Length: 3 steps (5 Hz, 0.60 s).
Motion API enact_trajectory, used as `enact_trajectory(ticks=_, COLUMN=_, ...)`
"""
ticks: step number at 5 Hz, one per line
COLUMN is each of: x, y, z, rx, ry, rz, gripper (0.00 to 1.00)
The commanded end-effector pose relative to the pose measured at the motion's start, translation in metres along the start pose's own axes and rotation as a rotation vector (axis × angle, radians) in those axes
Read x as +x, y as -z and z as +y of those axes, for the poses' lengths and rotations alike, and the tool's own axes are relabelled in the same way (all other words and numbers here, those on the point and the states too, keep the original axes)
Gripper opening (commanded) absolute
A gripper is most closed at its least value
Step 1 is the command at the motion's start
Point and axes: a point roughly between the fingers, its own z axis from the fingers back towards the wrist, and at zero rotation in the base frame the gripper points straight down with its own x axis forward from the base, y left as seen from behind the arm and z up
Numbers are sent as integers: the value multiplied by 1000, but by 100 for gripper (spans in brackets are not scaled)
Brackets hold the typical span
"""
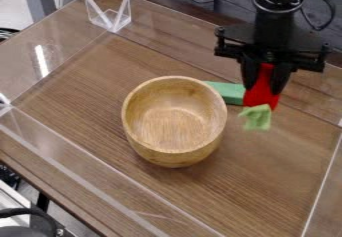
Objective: Move the red fruit to the left
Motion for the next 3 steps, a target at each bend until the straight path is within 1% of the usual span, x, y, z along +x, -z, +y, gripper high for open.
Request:
enact_trajectory(ticks=1, x=2, y=-12, z=5, rx=-17, ry=-60, rz=-40, gripper=0)
enact_trajectory(ticks=2, x=1, y=-15, z=9, rx=-16, ry=-108, rz=-43, gripper=0)
enact_trajectory(ticks=3, x=-2, y=-14, z=18, rx=-15, ry=-159, rz=-44, gripper=0)
